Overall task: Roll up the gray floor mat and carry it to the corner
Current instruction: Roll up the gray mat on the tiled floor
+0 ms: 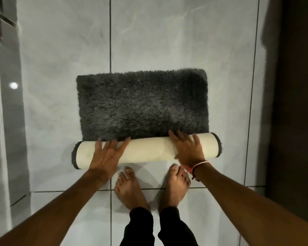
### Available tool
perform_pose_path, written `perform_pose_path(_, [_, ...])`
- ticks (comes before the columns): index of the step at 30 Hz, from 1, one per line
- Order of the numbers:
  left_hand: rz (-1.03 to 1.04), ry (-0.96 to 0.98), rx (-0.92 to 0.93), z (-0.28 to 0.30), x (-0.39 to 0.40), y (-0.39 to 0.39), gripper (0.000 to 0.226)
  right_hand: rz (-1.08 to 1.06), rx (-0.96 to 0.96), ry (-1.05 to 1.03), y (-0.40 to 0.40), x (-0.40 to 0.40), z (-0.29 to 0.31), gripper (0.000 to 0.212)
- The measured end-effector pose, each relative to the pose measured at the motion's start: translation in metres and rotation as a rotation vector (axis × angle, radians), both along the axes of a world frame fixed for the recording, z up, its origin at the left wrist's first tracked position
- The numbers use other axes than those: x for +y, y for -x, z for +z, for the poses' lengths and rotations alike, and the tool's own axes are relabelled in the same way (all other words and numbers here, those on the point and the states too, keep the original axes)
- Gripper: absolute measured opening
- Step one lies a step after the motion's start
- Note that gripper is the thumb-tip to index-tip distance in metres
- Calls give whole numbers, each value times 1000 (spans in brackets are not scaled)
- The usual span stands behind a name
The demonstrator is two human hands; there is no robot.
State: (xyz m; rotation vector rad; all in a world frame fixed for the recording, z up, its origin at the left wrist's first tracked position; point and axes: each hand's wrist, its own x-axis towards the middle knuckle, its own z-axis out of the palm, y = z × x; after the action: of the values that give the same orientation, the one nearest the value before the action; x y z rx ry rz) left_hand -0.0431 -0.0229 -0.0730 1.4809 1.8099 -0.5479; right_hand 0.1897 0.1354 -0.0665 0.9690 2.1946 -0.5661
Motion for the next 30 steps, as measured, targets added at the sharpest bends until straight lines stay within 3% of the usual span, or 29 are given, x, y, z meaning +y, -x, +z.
perform_pose_path(2, [-13, -182, 78, 7, 12, 10, 113, 26, 137, -135, 0, 12, 4, 70])
perform_pose_path(4, [6, -386, 112, 7, 24, 15, 98, 46, 211, -184, 3, 24, 6, 67])
perform_pose_path(6, [-65, -307, 119, 4, 43, 19, 98, 105, 133, -147, 15, 42, 3, 87])
perform_pose_path(8, [-127, -194, 181, -8, 65, 24, 113, 163, 62, -145, 31, 60, -6, 109])
perform_pose_path(10, [-111, -186, 252, -19, 86, 23, 118, 171, 26, -180, 45, 70, -14, 115])
perform_pose_path(17, [-92, -146, 245, -20, 77, 10, 105, 88, 81, -266, 37, 46, -18, 83])
perform_pose_path(26, [11, 96, 16, 2, 2, -31, 94, 56, -23, 30, 3, -18, 3, 88])
perform_pose_path(30, [12, 24, 142, 17, 16, -28, 110, -3, 52, -86, 13, -4, 11, 81])
